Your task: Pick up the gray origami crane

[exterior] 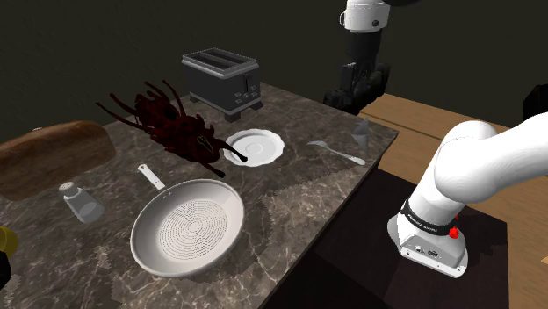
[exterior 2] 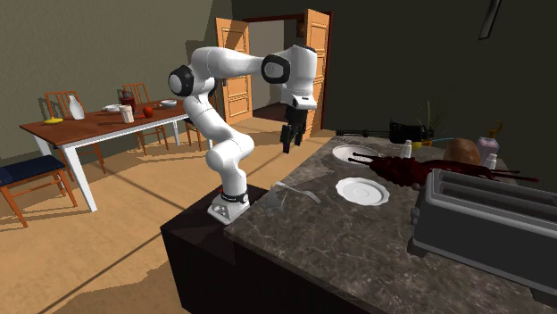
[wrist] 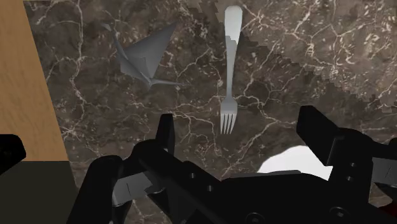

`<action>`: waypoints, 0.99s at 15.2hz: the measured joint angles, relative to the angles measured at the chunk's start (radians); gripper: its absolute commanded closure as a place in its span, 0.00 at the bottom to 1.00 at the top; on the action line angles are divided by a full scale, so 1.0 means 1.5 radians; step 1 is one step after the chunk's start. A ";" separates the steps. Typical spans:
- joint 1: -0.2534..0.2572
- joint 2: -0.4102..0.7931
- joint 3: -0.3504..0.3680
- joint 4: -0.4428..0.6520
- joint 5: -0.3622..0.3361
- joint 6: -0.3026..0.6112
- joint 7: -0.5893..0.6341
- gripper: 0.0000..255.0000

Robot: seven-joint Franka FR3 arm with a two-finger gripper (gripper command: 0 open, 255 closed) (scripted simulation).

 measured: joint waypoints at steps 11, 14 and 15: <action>0.015 -0.005 -0.160 -0.145 -0.094 0.136 -0.282 0.00; 0.019 0.035 -0.217 -0.167 -0.125 0.195 -0.373 0.00; 0.020 0.040 -0.225 -0.175 -0.130 0.208 -0.386 0.00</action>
